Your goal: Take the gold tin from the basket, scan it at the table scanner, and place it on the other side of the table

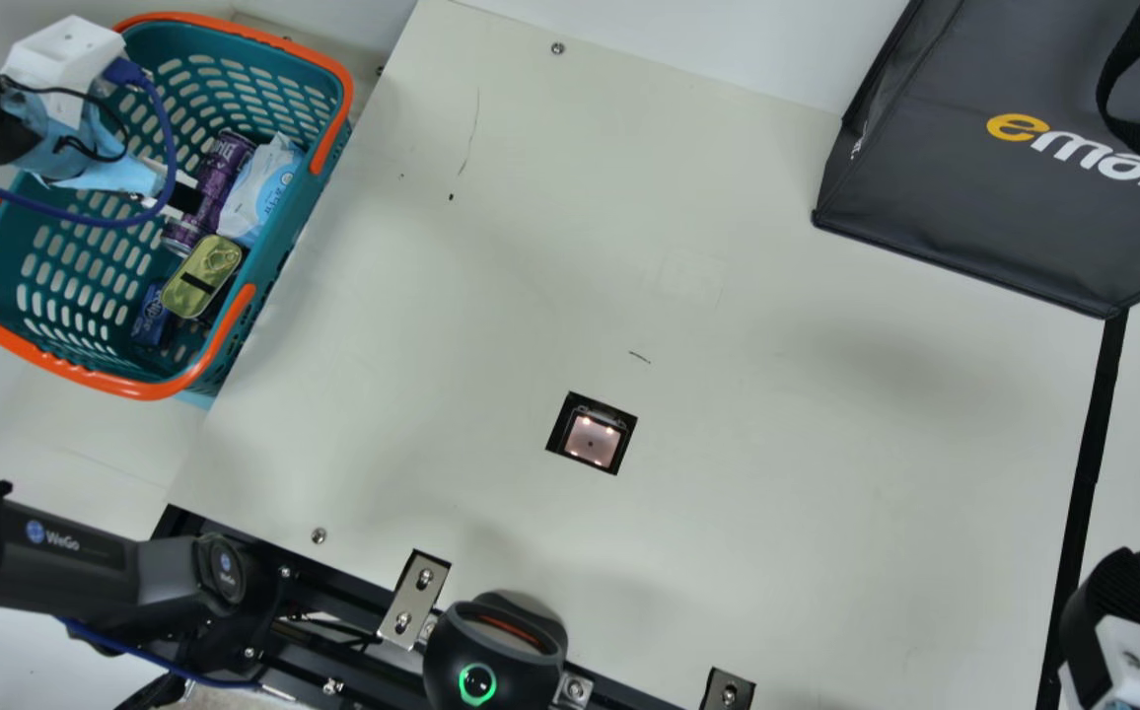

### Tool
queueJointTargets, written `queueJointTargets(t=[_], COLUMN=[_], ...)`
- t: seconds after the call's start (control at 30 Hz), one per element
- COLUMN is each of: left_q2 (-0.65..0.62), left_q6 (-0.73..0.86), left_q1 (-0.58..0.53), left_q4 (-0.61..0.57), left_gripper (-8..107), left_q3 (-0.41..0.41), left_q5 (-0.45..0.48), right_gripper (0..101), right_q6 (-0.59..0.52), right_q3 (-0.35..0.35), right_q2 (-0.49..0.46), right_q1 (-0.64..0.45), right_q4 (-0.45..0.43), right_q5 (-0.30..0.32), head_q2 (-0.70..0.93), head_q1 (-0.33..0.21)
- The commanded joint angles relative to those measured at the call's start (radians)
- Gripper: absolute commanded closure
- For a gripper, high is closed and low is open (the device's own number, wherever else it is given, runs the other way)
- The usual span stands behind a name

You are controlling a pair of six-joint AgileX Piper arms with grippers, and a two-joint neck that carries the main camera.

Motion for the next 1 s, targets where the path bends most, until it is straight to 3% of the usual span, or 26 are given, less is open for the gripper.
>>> queueJointTargets(t=[0.0,0.5,0.97], left_q2=[0.009,0.083,0.182], left_q6=[0.002,0.169,0.25], left_q1=[-0.001,-0.007,-0.015], left_q4=[0.005,-0.032,-0.093], left_gripper=[9,9,9], left_q3=[0.006,0.02,-0.037], left_q5=[-0.008,-0.042,-0.003], right_gripper=[6,6,6], right_q6=[0.0,0.0,0.0], right_q3=[0.0,0.0,0.0], right_q2=[0.0,0.0,0.0], right_q1=[0.0,0.0,0.0], right_q4=[0.0,0.0,0.0], right_q5=[0.0,0.0,0.0], head_q2=[0.004,0.004,0.004], head_q1=[-0.029,-0.029,-0.029])
